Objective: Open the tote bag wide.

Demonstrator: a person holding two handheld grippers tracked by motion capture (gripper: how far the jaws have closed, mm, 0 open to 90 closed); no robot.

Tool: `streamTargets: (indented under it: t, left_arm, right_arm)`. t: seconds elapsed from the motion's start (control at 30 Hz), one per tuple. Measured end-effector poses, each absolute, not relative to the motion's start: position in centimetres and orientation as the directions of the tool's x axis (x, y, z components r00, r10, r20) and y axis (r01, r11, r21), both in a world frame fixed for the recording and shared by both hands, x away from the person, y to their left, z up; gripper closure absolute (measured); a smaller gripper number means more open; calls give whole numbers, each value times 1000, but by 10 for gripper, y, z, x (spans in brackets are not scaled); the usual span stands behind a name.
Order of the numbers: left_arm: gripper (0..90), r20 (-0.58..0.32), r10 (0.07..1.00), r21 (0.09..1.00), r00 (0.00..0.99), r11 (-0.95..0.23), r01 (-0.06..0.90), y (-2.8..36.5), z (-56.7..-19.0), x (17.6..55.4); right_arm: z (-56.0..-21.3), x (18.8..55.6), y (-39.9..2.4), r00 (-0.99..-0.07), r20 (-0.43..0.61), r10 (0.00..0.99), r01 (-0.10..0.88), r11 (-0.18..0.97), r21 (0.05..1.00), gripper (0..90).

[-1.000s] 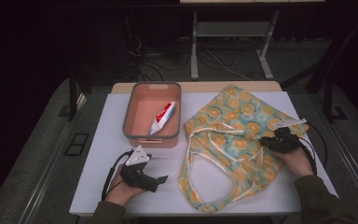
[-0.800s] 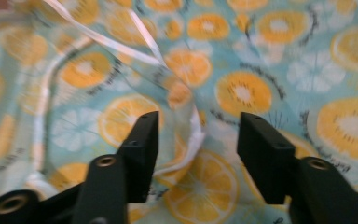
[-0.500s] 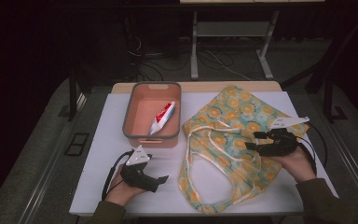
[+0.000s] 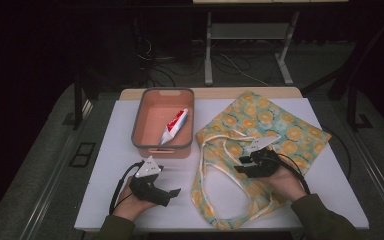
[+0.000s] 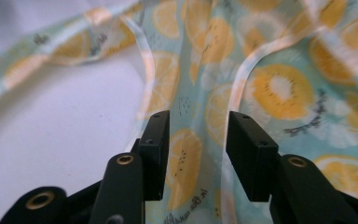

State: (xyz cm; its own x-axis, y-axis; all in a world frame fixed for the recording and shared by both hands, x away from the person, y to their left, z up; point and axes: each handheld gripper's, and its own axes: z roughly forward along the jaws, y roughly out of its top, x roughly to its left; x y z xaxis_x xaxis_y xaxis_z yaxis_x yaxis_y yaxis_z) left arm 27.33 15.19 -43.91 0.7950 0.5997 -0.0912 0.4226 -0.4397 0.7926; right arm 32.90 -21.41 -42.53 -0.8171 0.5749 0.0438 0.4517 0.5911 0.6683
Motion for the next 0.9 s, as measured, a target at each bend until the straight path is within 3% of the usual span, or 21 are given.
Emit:
streamTargets:
  t: [0.23, 0.43, 0.7, 0.9]
  left_arm:
    - [3, -89, 597, 788, 797, -447, 423, 151, -440, 273]
    - [4, -88, 597, 786, 797, -450, 424, 151, -440, 274]
    - [4, -86, 596, 787, 798, -451, 421, 151, -440, 273]
    - [4, -84, 595, 788, 799, -452, 419, 151, -439, 273]
  right_arm:
    - [-445, 332, -208, -818, 4, 576, 446, 630, 636, 483]
    - [-446, 338, -218, -810, 36, 585, 463, 600, 652, 688]
    - [-447, 348, -227, -801, 92, 592, 496, 569, 656, 881]
    - [-444, 349, -230, -804, 106, 585, 493, 558, 667, 896]
